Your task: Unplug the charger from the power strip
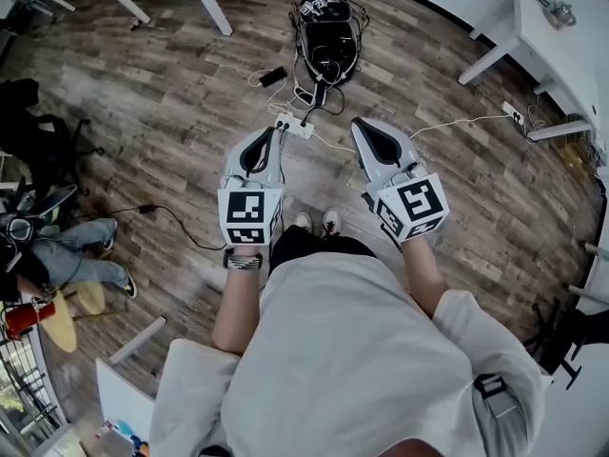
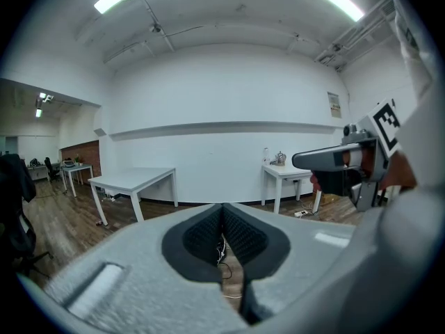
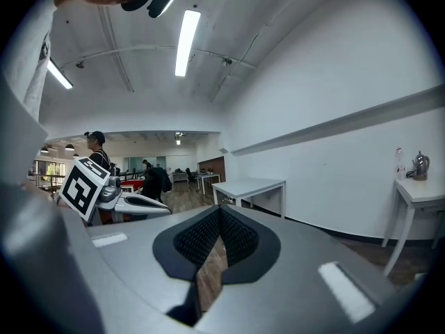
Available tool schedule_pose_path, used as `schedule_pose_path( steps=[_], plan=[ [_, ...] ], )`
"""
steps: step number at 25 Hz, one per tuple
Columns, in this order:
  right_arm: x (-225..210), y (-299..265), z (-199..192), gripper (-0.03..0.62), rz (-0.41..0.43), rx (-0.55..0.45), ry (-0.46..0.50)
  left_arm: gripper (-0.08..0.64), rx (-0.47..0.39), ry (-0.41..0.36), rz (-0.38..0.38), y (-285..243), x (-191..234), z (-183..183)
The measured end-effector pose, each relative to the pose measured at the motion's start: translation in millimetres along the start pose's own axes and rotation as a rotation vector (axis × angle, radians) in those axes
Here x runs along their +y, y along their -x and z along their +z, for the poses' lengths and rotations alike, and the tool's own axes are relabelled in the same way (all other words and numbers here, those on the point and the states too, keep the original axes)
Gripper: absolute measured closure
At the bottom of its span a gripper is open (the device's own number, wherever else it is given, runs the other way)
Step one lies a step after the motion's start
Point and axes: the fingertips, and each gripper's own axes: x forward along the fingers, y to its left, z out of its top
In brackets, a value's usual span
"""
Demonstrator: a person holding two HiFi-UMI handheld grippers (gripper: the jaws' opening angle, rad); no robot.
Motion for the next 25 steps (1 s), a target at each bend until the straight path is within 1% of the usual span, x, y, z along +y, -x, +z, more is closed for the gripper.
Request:
schedule_pose_path(
  steps=[4, 8, 13, 17, 20, 22, 25],
  plan=[
    [-0.7, -10.2, 0.4, 0.591, -0.011, -0.004, -0.006, 0.555, 0.019, 0.007, -0.004, -3.1, 10.8, -6.6],
    [2.3, -20.1, 1.6, 0.591, -0.028, 0.002, -0.022, 0.555, 0.017, 0.037, 0.005, -8.9, 31.7, -5.3],
    [3.7, -34.1, -4.4, 0.591, -0.072, 0.025, -0.028, 0.557, 0.004, 0.023, -0.022, -21.2, 53.4, -4.6],
    [10.3, -42.9, -11.7, 0.591, -0.061, 0.045, -0.004, 0.555, 0.008, 0.021, -0.044, -30.7, 70.0, -13.7],
    [15.0, -51.3, -19.4, 0.591, -0.057, 0.053, -0.003, 0.555, 0.010, 0.035, -0.039, -36.1, 83.9, -24.8],
    [17.5, -58.8, -25.5, 0.591, -0.059, 0.055, -0.026, 0.556, 0.031, 0.052, -0.032, -40.7, 93.9, -36.8],
    [17.1, -67.8, -37.0, 0.591, -0.059, 0.060, -0.096, 0.557, 0.061, 0.070, -0.043, -48.4, 101.1, -52.8]
  ],
)
